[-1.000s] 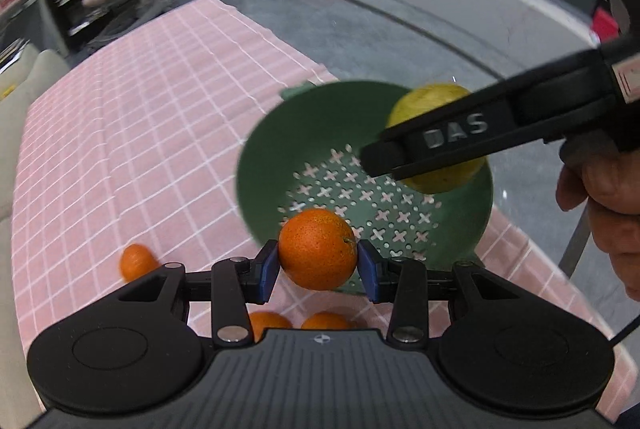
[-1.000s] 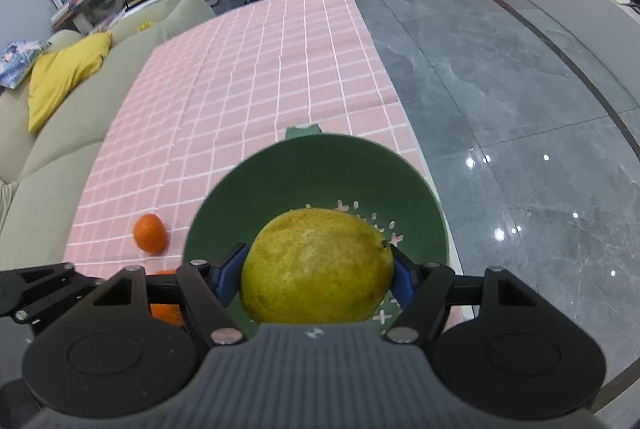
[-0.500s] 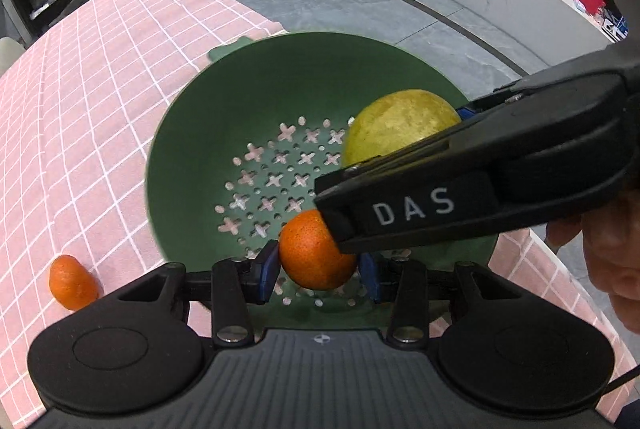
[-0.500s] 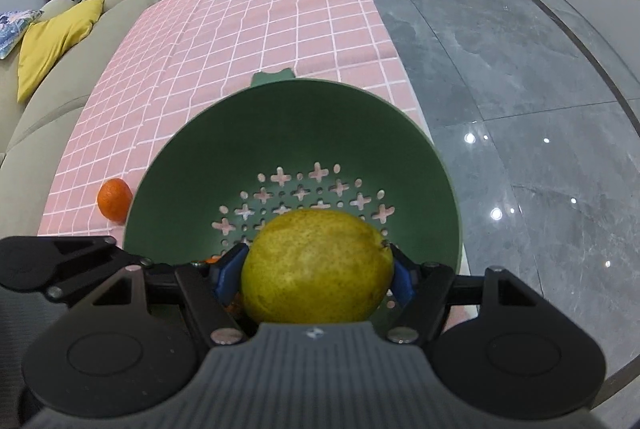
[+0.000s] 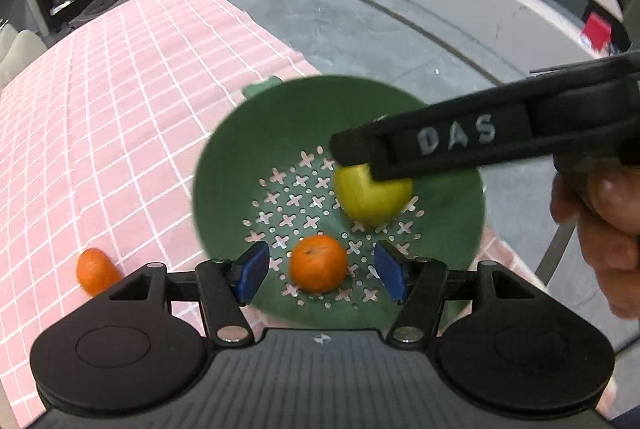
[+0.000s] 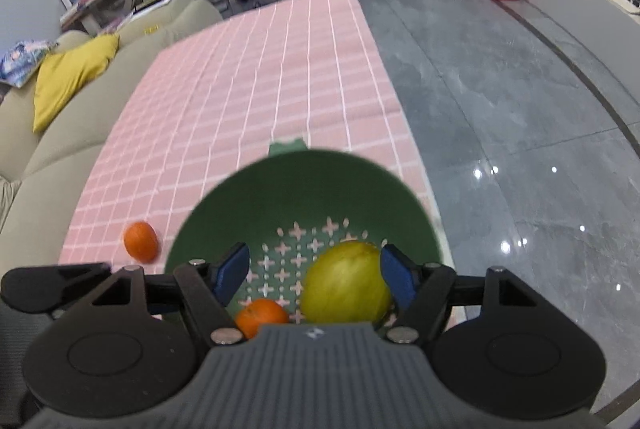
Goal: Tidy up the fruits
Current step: 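Carry both fruits over the green colander and open both tools to drop them, then withdraw both tools from the colander back toward the remaining fruits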
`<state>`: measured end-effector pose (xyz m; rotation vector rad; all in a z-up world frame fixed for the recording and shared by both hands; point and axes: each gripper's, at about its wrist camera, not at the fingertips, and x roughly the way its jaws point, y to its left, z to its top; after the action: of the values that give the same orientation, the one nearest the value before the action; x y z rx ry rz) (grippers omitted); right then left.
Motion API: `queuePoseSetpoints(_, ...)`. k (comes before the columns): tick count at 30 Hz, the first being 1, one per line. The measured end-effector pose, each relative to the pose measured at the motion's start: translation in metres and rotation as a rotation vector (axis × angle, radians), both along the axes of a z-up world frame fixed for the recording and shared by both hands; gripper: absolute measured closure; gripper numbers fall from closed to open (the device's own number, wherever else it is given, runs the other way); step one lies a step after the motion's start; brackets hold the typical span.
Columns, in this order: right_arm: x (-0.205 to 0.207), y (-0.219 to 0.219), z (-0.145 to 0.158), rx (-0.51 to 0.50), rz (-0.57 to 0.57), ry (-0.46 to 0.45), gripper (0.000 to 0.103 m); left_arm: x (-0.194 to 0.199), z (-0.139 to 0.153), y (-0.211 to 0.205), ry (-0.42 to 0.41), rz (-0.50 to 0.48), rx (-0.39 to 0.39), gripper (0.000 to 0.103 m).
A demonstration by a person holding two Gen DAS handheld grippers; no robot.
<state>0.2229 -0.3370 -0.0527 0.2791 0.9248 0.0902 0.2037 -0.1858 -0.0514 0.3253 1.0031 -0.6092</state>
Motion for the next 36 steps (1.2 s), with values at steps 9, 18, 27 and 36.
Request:
queuePoseSetpoints(9,-0.032,-0.001,0.030,-0.001,0.009,-0.073,0.033,-0.040,0.042,0.077,-0.068,0.128,-0.073,0.028)
queuePoseSetpoints(18,-0.103,0.014,0.038,-0.004,0.056,-0.089,0.033,-0.105,0.048,0.170,-0.067,0.324,-0.104,0.024)
queuePoseSetpoints(27,-0.149,0.073,0.018,-0.088,0.229,-0.054,0.035,-0.133,0.015,0.190,-0.082,0.311,0.005,0.024)
queuePoseSetpoints(36,-0.160,0.142,-0.035,-0.229,0.521,0.030,0.054,-0.118,-0.027,0.183,-0.035,0.210,0.105,0.026)
